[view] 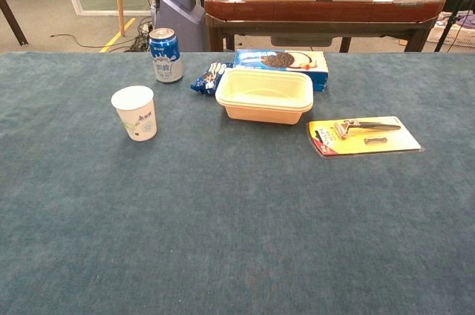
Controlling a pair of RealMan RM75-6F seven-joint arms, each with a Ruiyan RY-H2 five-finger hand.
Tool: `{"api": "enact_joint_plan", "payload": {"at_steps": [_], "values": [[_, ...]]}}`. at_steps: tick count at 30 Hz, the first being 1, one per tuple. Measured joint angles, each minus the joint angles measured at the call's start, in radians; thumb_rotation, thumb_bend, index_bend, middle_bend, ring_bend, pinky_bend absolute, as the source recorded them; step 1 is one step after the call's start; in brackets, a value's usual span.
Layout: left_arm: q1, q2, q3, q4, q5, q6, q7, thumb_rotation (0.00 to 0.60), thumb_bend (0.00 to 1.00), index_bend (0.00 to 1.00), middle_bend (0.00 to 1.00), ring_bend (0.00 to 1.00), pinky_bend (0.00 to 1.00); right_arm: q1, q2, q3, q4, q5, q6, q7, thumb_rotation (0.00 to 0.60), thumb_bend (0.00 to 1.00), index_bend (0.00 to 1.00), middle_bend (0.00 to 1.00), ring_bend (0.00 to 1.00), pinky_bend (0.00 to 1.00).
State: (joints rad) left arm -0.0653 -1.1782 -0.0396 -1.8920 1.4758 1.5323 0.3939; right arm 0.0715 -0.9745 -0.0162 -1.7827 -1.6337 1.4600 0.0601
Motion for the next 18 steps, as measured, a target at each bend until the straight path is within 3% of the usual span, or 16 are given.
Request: {"api": "enact_joint_plan", "payload": {"at_steps": [13,18], "values": [[-0.009,-0.006,-0.008,0.027,0.02,0.0,-0.038,0.6,0.23,0.13,0.0,0.0,0.0,-0.013,0.011,0.0,-0.003,-0.01,0.035,0.002,0.6,0.11,0.17,0.24,0.02,0.0],[-0.051,0.0,-0.029,0.049,0.021,-0.052,-0.094,0.6,0.23,0.13,0.0,0.0,0.0,-0.023,0.019,0.004,-0.01,-0.012,0.057,-0.007,0.6,0.11,0.17,0.24,0.02,0.0]]}}
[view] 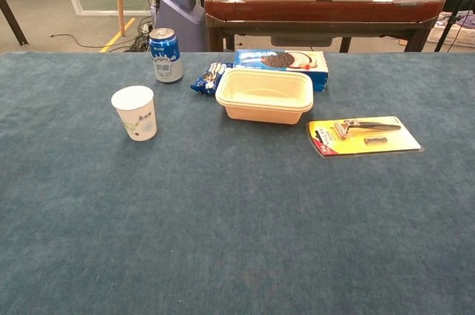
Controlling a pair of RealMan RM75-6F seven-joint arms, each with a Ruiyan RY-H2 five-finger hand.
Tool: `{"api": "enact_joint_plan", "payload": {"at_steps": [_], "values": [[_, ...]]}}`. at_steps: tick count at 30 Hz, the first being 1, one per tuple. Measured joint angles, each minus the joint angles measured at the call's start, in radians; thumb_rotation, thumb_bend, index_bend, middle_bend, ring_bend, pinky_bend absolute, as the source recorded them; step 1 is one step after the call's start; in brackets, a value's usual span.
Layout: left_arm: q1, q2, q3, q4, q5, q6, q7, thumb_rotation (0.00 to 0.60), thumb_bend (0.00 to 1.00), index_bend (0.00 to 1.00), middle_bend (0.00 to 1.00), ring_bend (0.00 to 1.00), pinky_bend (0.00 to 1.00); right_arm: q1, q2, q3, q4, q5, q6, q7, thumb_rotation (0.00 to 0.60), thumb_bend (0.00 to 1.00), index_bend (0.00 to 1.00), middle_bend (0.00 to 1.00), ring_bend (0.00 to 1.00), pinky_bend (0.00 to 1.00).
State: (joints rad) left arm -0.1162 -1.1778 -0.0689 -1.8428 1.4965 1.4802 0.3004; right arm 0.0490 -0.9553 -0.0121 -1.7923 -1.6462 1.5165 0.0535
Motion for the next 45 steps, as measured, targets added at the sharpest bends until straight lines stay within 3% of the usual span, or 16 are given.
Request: {"api": "enact_joint_plan", "payload": {"at_steps": [7,14,23,38,45], "values": [[-0.121,0.011,-0.055,0.039,-0.019,-0.157,-0.108,0.6,0.23,0.13,0.0,0.0,0.0,0.002,0.001,0.003,-0.014,-0.01,0.002,-0.008,0.6,0.11,0.17,0.24,0.02,0.0],[-0.274,0.005,-0.123,0.063,-0.114,-0.365,-0.177,0.6,0.23,0.13,0.0,0.0,0.0,0.0,0.017,-0.003,-0.034,-0.021,0.001,-0.013,0.6,0.11,0.17,0.24,0.02,0.0],[-0.453,-0.04,-0.179,0.111,-0.298,-0.565,-0.116,0.6,0.23,0.13,0.0,0.0,0.0,-0.001,0.02,-0.007,-0.046,-0.025,-0.002,-0.024,0.6,0.11,0.17,0.24,0.02,0.0],[-0.724,-0.185,-0.191,0.276,-0.757,-0.695,0.127,0.6,0.23,0.1,0.0,0.0,0.0,-0.005,0.021,-0.01,-0.045,-0.018,-0.007,-0.023,0.6,0.11,0.17,0.24,0.02,0.0],[-0.806,-0.227,-0.17,0.34,-0.889,-0.704,0.183,0.6,0.23,0.1,0.0,0.0,0.0,-0.013,0.022,-0.012,-0.039,-0.007,-0.003,-0.015,0.6,0.11,0.17,0.24,0.02,0.0]]}}
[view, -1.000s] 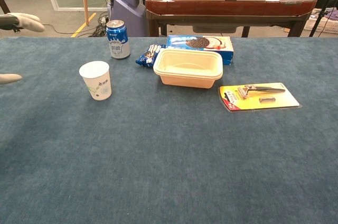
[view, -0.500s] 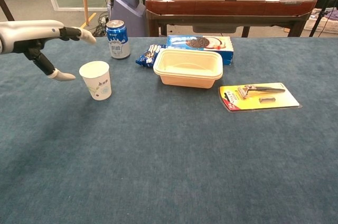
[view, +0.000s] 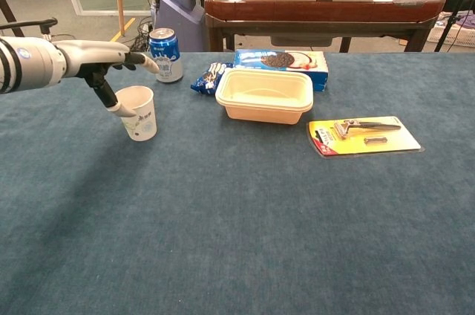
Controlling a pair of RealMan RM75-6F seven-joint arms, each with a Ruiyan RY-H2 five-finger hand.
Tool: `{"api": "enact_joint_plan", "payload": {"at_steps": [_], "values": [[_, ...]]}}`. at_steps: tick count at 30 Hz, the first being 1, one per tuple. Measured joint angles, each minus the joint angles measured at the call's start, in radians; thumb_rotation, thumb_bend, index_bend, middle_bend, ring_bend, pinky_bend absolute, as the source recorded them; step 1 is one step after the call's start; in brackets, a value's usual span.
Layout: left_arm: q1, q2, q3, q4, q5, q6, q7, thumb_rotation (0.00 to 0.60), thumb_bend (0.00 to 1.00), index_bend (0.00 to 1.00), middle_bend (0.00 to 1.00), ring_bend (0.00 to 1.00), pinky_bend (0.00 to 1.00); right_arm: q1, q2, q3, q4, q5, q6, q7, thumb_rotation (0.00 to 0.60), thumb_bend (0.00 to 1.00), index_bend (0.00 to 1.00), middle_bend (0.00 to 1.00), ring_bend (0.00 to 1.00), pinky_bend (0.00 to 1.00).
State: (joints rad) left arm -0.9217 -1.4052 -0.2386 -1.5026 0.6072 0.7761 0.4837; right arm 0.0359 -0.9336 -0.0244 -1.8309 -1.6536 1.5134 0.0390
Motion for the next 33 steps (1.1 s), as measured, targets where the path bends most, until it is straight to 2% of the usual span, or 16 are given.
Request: {"api": "enact_joint_plan", "payload": {"at_steps": [17,24,33], "values": [[-0.099,-0.031,0.066,0.088,-0.164,-0.006,0.06,0.6,0.23,0.19,0.0,0.0,0.0,-0.004,-0.004,0.001,0.023,0.013,-0.003,0.025,0.6,0.11,0.17,0.24,0.02,0.0],[-0.128,-0.027,0.083,0.097,-0.209,-0.014,0.077,0.6,0.23,0.2,0.0,0.0,0.0,-0.004,-0.007,0.002,0.026,0.018,-0.008,0.026,0.6,0.11,0.17,0.24,0.02,0.0],[-0.156,-0.03,0.103,0.107,-0.24,-0.015,0.087,0.6,0.23,0.28,0.0,0.0,0.0,-0.008,-0.008,0.002,0.029,0.025,-0.006,0.028,0.6,0.11,0.17,0.24,0.02,0.0]]}}
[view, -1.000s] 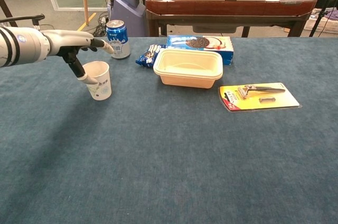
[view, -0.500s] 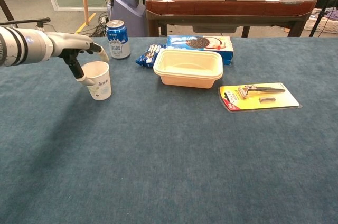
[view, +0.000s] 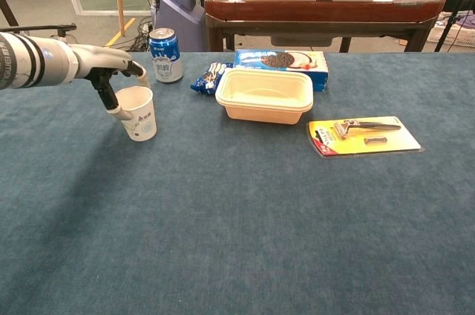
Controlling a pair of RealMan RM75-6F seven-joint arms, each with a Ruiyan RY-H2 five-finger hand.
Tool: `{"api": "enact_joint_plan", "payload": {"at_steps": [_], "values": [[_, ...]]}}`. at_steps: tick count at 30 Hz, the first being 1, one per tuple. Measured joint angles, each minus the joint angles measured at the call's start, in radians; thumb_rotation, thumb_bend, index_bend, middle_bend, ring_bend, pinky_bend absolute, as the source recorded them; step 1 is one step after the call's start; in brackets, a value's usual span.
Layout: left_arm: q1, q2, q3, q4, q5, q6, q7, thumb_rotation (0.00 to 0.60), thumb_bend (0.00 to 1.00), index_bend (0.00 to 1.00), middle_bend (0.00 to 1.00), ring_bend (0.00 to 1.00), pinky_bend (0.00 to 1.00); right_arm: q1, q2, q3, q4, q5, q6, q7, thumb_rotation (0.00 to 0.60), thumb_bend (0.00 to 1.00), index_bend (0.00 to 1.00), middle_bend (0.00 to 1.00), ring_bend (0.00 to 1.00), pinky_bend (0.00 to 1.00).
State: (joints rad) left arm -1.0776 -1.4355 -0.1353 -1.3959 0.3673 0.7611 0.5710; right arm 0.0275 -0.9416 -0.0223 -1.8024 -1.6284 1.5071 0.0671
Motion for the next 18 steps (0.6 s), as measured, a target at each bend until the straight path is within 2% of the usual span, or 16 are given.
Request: {"api": "enact_joint_plan", "payload": {"at_steps": [10,18], "values": [[0.02,-0.003,-0.013,0.012,0.055,0.016,-0.068,0.6,0.24,0.32,0.0,0.0,0.0,-0.005,-0.001,-0.001,0.0,-0.001,0.006,-0.001,0.6,0.11,0.17,0.24,0.02,0.0],[0.082,0.027,-0.069,-0.026,0.115,-0.046,-0.26,0.6,0.23,0.32,0.0,0.0,0.0,-0.004,-0.001,0.0,-0.002,-0.005,0.005,-0.002,0.6,0.11,0.17,0.24,0.02,0.0]]}}
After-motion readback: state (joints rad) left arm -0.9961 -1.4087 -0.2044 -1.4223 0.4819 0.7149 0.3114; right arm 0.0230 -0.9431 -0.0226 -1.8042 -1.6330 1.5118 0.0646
